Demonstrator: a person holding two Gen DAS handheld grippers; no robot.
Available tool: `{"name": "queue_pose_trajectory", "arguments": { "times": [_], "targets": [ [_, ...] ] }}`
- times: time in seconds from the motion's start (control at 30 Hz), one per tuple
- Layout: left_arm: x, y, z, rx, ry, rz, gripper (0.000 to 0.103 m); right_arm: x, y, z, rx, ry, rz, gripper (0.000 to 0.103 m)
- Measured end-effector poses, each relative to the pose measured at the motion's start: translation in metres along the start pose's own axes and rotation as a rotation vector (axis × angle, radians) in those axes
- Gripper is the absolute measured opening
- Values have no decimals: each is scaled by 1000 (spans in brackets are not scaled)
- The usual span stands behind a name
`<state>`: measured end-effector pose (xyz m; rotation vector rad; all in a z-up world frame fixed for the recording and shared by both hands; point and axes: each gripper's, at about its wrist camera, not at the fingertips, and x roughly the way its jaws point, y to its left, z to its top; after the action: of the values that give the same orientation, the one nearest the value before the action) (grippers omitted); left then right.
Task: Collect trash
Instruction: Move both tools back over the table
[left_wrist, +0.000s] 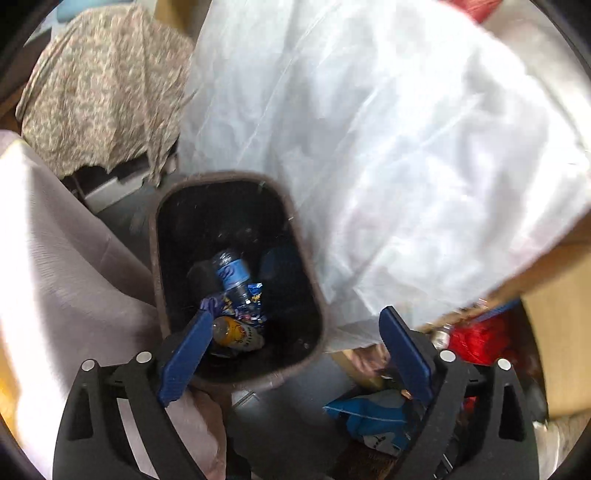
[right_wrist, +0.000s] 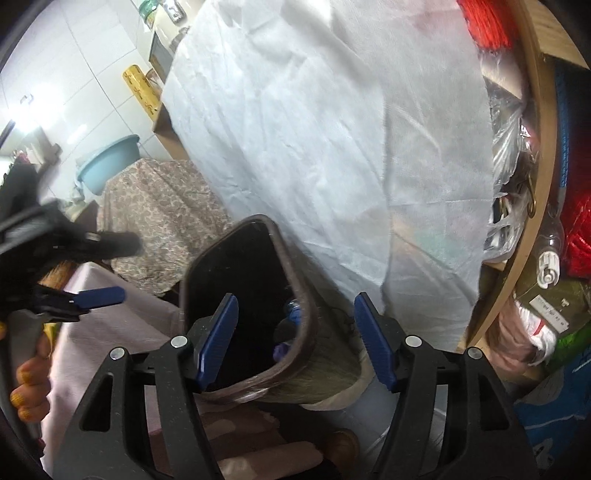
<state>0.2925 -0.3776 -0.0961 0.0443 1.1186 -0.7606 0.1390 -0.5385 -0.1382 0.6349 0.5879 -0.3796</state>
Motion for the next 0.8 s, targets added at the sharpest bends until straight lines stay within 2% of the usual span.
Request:
{"name": "queue_pose_trajectory", "arguments": {
  "times": [0.13,0.27,0.3,0.43,0.57,0.63,0.8],
  "targets": [
    [-51,0,-18,56,-64,-14,93,-10,29,-3,-41,17,56,66],
    [-102,17,-41,100,-140,0,98,-20,64,-9,-92,44,133,66],
    [-112,23,-46,98,-151,-3,98,-20,64,-9,-92,44,133,66],
    [-152,59,-73,60,-181,-11,98,-29,107,-19,-152,93,232,66],
    [-193,98,-98,17,-241,19,98,-44,148,-29,-217,118,324,66],
    [-211,120,-112,-12,-268,41,98,-52,169,-33,-264,125,359,66],
    [-242,162,-147,-68,-303,204,98,-63,217,-49,-361,190,460,66]
  ]
}}
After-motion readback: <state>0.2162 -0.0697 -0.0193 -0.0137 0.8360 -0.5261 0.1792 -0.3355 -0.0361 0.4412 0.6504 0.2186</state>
